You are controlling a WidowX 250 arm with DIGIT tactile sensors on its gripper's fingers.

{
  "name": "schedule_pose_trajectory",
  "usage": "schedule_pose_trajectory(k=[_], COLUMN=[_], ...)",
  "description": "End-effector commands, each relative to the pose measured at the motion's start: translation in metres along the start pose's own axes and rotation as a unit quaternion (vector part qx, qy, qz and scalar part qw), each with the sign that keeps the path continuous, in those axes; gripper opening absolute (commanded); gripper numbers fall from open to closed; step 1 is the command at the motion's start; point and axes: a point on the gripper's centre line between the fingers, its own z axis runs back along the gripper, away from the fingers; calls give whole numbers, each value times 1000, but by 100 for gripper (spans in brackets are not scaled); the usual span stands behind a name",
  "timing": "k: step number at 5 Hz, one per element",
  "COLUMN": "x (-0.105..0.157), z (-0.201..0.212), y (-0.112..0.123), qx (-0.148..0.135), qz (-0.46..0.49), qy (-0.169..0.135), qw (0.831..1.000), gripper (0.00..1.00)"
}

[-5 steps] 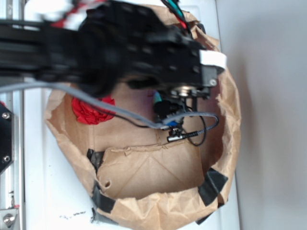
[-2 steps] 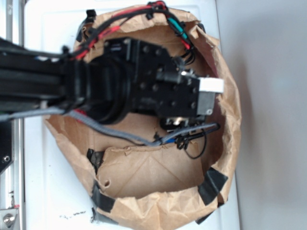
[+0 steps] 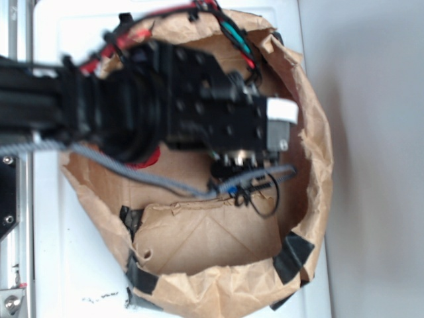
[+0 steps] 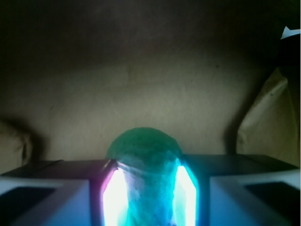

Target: Grab the green ball.

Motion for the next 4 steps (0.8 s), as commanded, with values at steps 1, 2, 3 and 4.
schedule_pose_trajectory(k=[1, 2, 3, 4], x=[-8, -11, -12, -11], z=[77, 100, 105, 107], y=[29, 30, 32, 30], qx=[-72, -87, -90, -60], qz=[-9, -19, -15, -20], qy=[-67, -62, -66, -62], qw=[995, 994, 994, 996], gripper=[0, 0, 0, 0])
